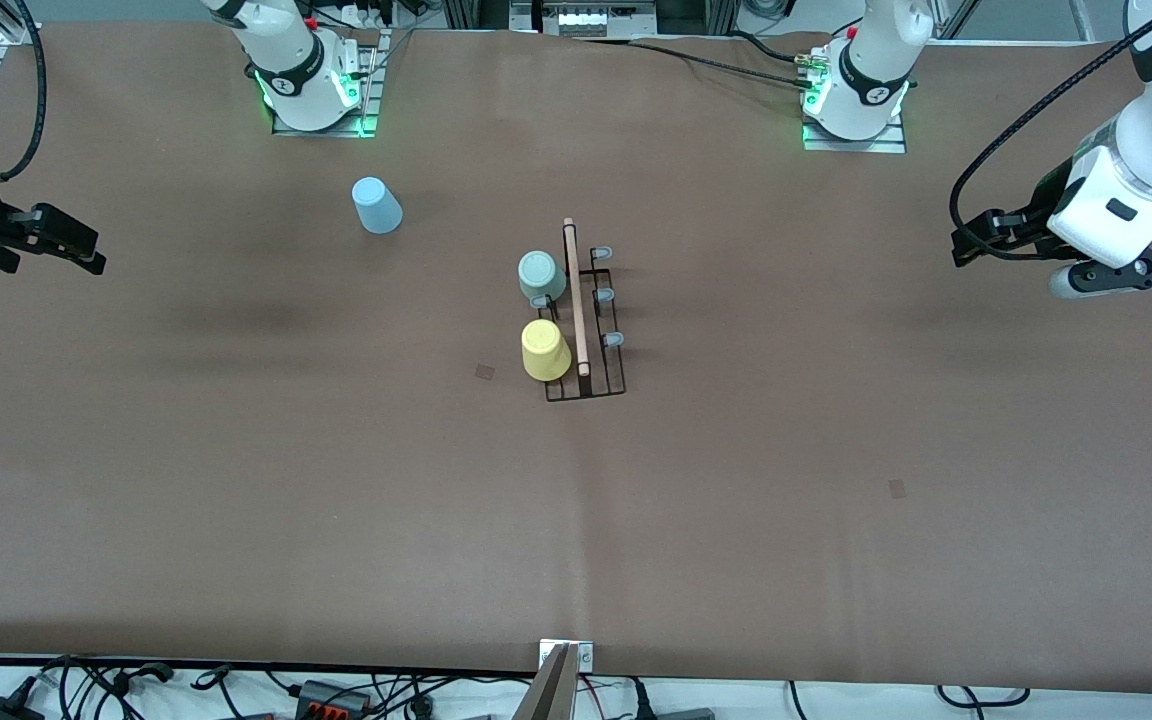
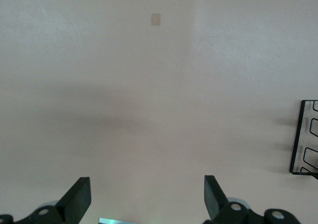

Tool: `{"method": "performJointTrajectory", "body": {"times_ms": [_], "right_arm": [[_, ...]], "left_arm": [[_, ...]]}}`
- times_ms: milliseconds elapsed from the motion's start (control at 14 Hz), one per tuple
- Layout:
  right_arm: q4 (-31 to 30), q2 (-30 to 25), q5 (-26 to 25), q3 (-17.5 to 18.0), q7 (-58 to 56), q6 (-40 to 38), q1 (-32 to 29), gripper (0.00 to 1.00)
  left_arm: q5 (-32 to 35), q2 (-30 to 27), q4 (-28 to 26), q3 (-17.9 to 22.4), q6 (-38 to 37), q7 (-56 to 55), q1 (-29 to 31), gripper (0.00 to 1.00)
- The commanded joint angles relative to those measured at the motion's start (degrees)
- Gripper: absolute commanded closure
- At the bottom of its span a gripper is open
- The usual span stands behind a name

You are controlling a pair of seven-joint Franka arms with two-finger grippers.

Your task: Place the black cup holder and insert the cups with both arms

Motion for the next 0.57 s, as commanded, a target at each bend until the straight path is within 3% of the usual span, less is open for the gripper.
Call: {"method": "performJointTrajectory", "body": {"times_ms": [0,500], "right_arm": [[-0.65,-0.62,0.05,0.62,-0.47,0.51,-0.24,0.0],[-0.57,-0.62,0.05,0.79,-0.56,0.77,-0.33,0.0]], "left_arm": [[-0.93,-0.29,0.42,0.24,-0.83,0.57,0.07,0.0],[-0.93,-0.29,0.42,0.24,-0.83,0.57,0.07,0.0]]}}
